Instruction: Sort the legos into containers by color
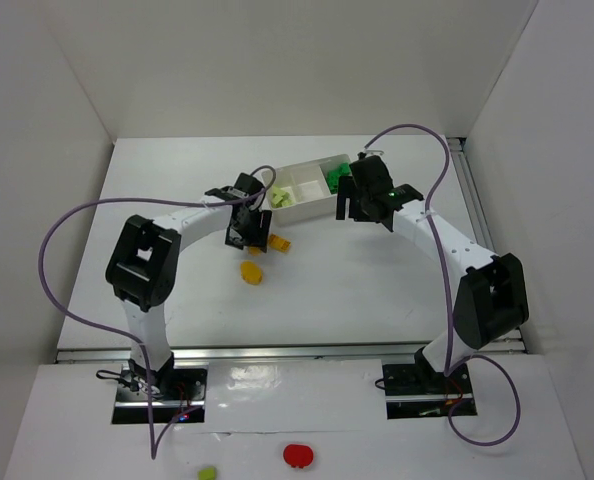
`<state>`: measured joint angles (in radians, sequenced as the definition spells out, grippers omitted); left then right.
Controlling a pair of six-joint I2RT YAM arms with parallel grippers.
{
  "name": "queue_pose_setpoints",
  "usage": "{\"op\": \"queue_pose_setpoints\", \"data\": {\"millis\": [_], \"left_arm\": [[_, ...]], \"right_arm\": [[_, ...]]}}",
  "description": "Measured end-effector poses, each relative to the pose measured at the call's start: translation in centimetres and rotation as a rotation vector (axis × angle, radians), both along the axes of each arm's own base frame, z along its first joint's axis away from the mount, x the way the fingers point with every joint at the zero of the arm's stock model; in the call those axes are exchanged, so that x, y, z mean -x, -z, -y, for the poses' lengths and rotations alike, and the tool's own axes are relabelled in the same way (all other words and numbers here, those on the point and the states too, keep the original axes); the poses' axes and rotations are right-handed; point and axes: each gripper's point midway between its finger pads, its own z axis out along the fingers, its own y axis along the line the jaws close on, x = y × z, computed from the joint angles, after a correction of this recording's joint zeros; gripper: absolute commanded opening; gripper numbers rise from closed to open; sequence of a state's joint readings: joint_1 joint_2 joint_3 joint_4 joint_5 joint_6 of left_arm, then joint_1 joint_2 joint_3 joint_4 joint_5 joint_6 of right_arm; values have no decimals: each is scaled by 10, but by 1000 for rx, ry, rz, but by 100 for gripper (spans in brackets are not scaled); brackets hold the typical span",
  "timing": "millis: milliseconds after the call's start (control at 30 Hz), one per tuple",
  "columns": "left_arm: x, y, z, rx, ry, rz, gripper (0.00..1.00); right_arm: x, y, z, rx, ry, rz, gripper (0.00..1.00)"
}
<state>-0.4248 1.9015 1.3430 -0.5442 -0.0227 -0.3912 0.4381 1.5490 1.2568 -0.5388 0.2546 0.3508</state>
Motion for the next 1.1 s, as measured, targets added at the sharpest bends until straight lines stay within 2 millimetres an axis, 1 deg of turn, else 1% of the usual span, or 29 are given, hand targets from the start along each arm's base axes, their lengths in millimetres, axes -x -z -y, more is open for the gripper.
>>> {"op": "queue_pose_setpoints", "data": {"millis": [33,100,167,200,267,300,333,367,400,500,567,633,667,700,733,800,900,967,1000,1033,1100], "left_arm": [[0,5,0,-6,-1,-9,70],[1,12,-1,-19,-4,-25,70],[0,16,-2,-29,-9,-30,65],[-1,16,-3,-33,-12,-29,56],[-6,13,-2,-38,-17,-19,44],[-9,10,-2,-41,-15,-9,35],[-12,7,-2,-43,-20,0,31],[-15,2,-2,-46,-20,10,29],[-19,-3,-1,-49,-22,21,29],[-26,-20,-1,-50,-29,51,23],[-29,-37,0,-43,-30,72,22],[-34,-59,4,-18,-27,108,22],[-39,-74,8,4,-22,131,22],[-43,-87,13,30,-16,154,22],[-51,-105,21,69,-6,190,22],[-61,-132,33,129,14,239,22],[-79,-167,53,210,46,304,22],[-94,-182,67,255,67,337,22],[-101,-184,73,271,76,349,22],[-109,-185,81,291,86,354,23],[-119,-177,92,313,103,339,25]], "right_arm": [[0,0,0,0,0,0,84],[0,0,0,0,0,0,84],[0,0,0,-1,-1,0,84],[0,0,0,-1,-1,0,84],[1,0,-1,-3,-9,-2,84],[1,0,-3,-5,-19,-5,84],[2,1,-5,-8,-33,-7,84],[3,1,-9,-15,-55,-10,84],[5,2,-14,-23,-88,-13,84],[13,2,-36,-42,-189,-21,84],[19,1,-53,-54,-248,-14,84],[22,0,-64,-62,-272,-2,84],[22,1,-66,-64,-272,4,84],[22,2,-65,-62,-263,10,84],[22,4,-62,-55,-245,12,84],[22,4,-53,-47,-205,22,84],[26,0,-41,-46,-159,47,84],[30,-6,-36,-52,-141,68,84],[32,-8,-34,-58,-138,75,84],[35,-11,-34,-69,-142,82,84],[39,-14,-36,-87,-155,86,84]]}}
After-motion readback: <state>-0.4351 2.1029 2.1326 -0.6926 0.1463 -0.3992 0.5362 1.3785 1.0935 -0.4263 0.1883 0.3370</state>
